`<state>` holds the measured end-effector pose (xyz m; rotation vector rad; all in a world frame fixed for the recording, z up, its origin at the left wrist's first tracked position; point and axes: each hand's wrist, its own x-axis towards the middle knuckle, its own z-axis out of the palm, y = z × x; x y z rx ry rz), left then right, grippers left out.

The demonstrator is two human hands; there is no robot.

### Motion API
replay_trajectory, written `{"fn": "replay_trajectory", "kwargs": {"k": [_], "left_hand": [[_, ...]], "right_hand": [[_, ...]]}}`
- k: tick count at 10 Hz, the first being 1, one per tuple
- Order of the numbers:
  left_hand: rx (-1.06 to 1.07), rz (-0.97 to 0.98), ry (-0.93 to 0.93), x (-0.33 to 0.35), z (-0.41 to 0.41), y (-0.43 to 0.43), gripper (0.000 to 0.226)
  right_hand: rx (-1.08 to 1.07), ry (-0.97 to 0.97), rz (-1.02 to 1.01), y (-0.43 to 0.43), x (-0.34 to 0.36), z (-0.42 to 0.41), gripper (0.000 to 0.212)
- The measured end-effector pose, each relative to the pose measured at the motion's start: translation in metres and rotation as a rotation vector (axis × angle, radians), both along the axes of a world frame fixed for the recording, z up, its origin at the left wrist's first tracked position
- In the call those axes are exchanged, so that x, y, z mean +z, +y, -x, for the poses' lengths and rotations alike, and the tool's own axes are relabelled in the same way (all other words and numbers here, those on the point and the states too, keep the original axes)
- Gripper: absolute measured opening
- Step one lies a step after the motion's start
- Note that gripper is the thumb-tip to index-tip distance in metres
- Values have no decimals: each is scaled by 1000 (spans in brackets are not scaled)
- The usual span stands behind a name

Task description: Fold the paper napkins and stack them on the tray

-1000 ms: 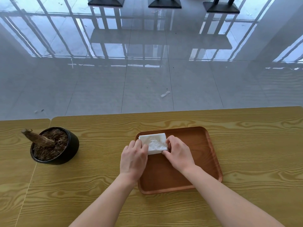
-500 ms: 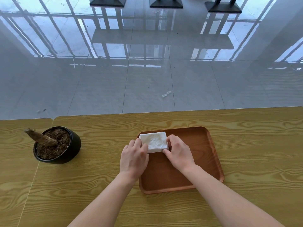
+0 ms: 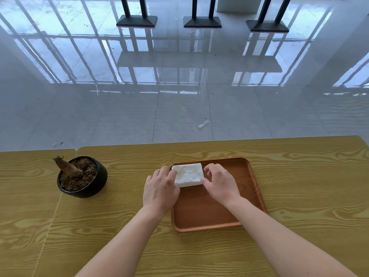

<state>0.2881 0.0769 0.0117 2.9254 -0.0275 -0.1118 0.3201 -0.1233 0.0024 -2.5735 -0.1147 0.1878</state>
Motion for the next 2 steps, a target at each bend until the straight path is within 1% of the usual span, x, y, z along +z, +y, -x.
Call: {"fn": "replay_trajectory", "kwargs": {"k": [1, 2], "left_hand": [[-7, -47, 15, 12, 5, 4, 46], [1, -72, 28, 22, 9, 4, 52]], "right_hand": [[19, -36, 0, -2, 15, 2, 28], [33, -45, 22, -1, 25, 3, 33]]}}
